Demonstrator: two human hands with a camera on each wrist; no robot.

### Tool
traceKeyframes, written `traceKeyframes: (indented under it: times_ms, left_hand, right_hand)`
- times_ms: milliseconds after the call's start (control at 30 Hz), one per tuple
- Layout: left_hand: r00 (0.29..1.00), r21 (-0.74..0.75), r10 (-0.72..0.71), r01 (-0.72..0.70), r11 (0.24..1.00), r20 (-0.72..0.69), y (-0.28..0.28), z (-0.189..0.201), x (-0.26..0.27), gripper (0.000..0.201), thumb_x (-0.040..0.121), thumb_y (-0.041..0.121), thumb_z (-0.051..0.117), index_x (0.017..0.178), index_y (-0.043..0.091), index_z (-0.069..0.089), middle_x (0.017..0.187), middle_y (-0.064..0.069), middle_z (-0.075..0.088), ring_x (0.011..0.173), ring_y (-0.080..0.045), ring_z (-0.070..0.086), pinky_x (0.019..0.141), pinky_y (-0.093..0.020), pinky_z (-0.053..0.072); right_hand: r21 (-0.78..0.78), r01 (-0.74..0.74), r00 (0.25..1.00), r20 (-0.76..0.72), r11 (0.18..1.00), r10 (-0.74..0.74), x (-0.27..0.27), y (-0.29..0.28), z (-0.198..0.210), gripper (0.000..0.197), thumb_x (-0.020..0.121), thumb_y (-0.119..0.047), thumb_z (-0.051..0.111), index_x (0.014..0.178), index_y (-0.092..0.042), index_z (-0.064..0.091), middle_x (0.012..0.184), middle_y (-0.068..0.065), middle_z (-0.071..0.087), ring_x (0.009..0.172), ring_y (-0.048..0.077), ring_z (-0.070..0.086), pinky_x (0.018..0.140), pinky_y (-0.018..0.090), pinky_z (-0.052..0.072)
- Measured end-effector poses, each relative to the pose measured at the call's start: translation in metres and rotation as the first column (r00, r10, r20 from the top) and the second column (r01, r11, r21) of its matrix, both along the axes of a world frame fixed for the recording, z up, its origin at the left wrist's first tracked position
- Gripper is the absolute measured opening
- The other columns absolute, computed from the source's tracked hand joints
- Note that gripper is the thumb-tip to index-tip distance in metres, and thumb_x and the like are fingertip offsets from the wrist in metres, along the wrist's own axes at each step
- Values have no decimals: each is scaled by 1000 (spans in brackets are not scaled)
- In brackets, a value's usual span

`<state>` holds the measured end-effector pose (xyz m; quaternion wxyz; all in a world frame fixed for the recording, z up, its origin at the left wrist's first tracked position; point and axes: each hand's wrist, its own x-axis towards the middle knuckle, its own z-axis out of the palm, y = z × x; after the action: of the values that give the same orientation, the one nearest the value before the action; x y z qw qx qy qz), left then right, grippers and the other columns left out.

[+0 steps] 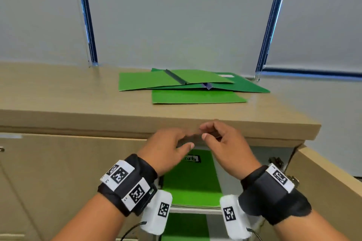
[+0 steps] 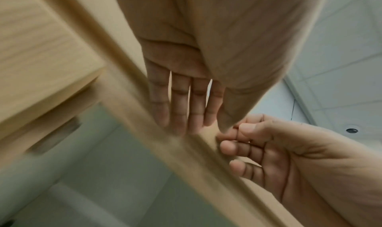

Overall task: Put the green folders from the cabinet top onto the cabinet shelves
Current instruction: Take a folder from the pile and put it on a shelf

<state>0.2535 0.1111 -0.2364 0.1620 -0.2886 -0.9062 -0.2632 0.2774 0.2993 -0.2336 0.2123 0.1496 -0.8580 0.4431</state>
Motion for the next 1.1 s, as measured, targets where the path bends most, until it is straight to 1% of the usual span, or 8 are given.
traceKeyframes:
  times_ms: [167,333,433,533,700,833,933,1100]
  left_hand:
    - [990,42,43,-38,998,-135,0,55,-14,37,86,45,61,120,29,61,109,9,58,103,-9,56,91,-36,49]
    - [975,-435,223,-199,878,4,11,76,-47,99,74,80,48,148,18,29,157,-9,24,144,-25,25,117,-47,22]
    - [964,-537,265,-207,818,32,11,73,-51,99,63,87,51,134,18,40,137,-6,48,124,-27,45,105,-46,34]
    - [960,-568,257,-272,777,-107,11,72,-41,84,66,77,60,131,25,46,126,-3,47,117,-26,43,97,-44,37]
    - [965,-365,194,-247,898,-177,14,70,-17,33,91,45,54,121,32,61,114,3,53,112,-19,50,91,-35,44]
    - [941,-189,184,-243,952,-286,18,75,7,33,96,49,40,109,32,66,101,9,56,101,-14,51,78,-31,45]
    - [949,-69,170,-195,978,-267,22,84,26,49,91,65,34,111,34,65,97,12,59,96,-11,52,79,-32,46]
    - [985,196,46,-12,981,-169,16,103,40,70,85,74,36,139,32,48,133,14,55,124,-4,47,102,-26,40]
  right_hand:
    - [-18,3,1000,-15,1000,-3,-3,0,36,14,88,-18,61,99,-26,65,93,-9,68,86,6,62,78,22,51]
    - [-90,27,998,53,996,-22,-2,5,50,13,87,-15,63,96,-25,67,94,-7,69,88,10,64,80,29,55]
    - [-196,21,989,149,980,9,1,10,53,10,88,-14,63,92,-22,68,92,3,70,87,20,68,71,33,59]
    - [-244,24,966,254,969,40,6,19,53,8,91,-16,60,93,-15,68,95,8,72,81,18,69,65,28,57]
    - [-349,77,878,467,934,102,13,24,53,38,93,-41,57,96,-4,64,82,12,69,63,18,63,53,29,52]
    - [-451,142,813,561,881,156,18,17,58,65,83,-63,55,110,-4,53,95,15,69,70,25,69,55,34,57]
    - [-639,106,878,419,762,229,17,10,75,55,88,-50,60,119,-7,45,111,16,66,84,29,73,61,41,60]
    - [-700,15,925,282,714,257,13,1,126,25,96,-23,55,113,-4,52,107,16,67,82,28,74,67,43,60]
